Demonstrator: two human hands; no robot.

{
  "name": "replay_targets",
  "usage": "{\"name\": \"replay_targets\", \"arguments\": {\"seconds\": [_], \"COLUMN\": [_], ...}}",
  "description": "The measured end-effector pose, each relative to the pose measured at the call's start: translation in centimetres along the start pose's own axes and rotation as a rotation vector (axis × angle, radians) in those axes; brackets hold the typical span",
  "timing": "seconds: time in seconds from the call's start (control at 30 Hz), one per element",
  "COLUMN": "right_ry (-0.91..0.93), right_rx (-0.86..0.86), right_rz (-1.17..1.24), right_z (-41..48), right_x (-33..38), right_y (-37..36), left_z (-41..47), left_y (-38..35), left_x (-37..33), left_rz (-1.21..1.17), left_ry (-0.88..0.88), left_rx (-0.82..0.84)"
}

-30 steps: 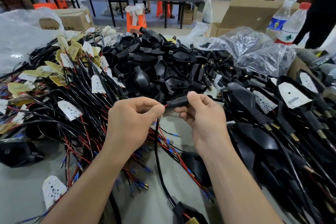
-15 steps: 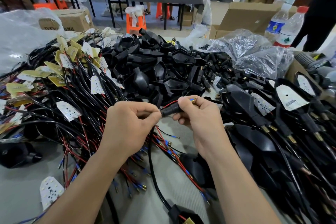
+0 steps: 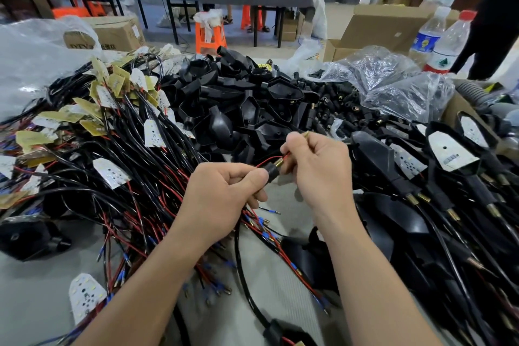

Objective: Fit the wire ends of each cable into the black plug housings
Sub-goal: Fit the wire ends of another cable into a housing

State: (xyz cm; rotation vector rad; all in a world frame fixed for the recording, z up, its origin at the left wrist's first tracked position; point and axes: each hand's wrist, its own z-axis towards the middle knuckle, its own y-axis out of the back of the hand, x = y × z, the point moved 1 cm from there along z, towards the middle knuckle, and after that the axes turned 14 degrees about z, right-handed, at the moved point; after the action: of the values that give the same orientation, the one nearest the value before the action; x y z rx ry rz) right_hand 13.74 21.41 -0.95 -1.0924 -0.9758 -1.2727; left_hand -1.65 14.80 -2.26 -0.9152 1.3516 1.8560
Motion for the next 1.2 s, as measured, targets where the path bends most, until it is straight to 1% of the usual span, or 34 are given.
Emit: {"name": "replay_targets", "arguments": {"seconds": [0.07,0.17,0.23,0.3,0.4,0.5,0.57,0.7,0.77,0.87,0.97,1.0,1.03,1.07,1.13,1.17,1.2], "right_ry": [0.032,0.083,0.122,0.114,0.067,0.049,0.034,-0.031,-0.060,-0.094,-0.142,-0.158,-0.175,-0.210,-0.333,-0.393,-0.441], "right_rx": [-0.046,-0.034,-0.016,-0.002,-0.044,-0.121,-0.176,-0.323,-0.359,-0.335,-0.430,-0.463,-0.476,-0.454,-0.321,-0.230,-0.142], "right_rz": [-0.037,-0.148,-0.225,-0.233,-0.200,-0.169,-0.171,-0.175,-0.185,-0.212,-0.253,-0.207,-0.109,0.043,0.375,0.457,0.461], "right_z": [0.9,2.5,3.6,4.7,6.4,8.4,9.8,13.3,14.7,15.7,15.7,15.5,15.1,14.5,12.4,11.1,9.5], "right_x": [0.8,2.0,2.6,3.1,3.9,4.6,4.8,4.7,4.1,2.8,1.9,1.8,1.8,1.9,2.3,2.6,2.7], "right_y": [-0.8,-2.7,-3.7,-4.4,-4.8,-4.6,-4.4,-3.2,-2.2,-1.2,-0.6,-0.7,-0.8,-1.1,-2.2,-2.8,-3.3], "left_z": [0.0,0.2,0.1,-0.2,-0.4,-0.5,-0.5,-0.6,-0.6,-0.4,-0.5,-0.5,-0.5,-0.4,-0.2,0.0,0.2], "left_y": [-0.1,-0.1,-0.3,-0.2,0.2,0.2,0.0,0.0,0.3,0.6,0.8,0.7,0.7,0.7,0.6,0.5,0.4], "left_x": [-0.4,-0.6,-0.9,-1.3,-1.6,-1.6,-1.4,-0.9,-0.9,-0.7,-1.0,-1.0,-0.9,-0.8,-0.2,0.0,0.2], "left_rz": [-0.053,-0.106,-0.150,-0.293,-0.486,-0.571,-0.557,-0.463,-0.441,-0.615,-0.785,-0.806,-0.815,-0.822,-0.860,-0.894,-0.928], "left_ry": [-0.003,0.041,0.071,0.097,0.122,0.151,0.167,0.141,0.155,0.253,0.315,0.326,0.338,0.344,0.352,0.359,0.370], "left_rx": [0.046,0.063,0.182,0.347,0.446,0.502,0.536,0.601,0.621,0.625,0.648,0.638,0.615,0.580,0.507,0.483,0.467]}}
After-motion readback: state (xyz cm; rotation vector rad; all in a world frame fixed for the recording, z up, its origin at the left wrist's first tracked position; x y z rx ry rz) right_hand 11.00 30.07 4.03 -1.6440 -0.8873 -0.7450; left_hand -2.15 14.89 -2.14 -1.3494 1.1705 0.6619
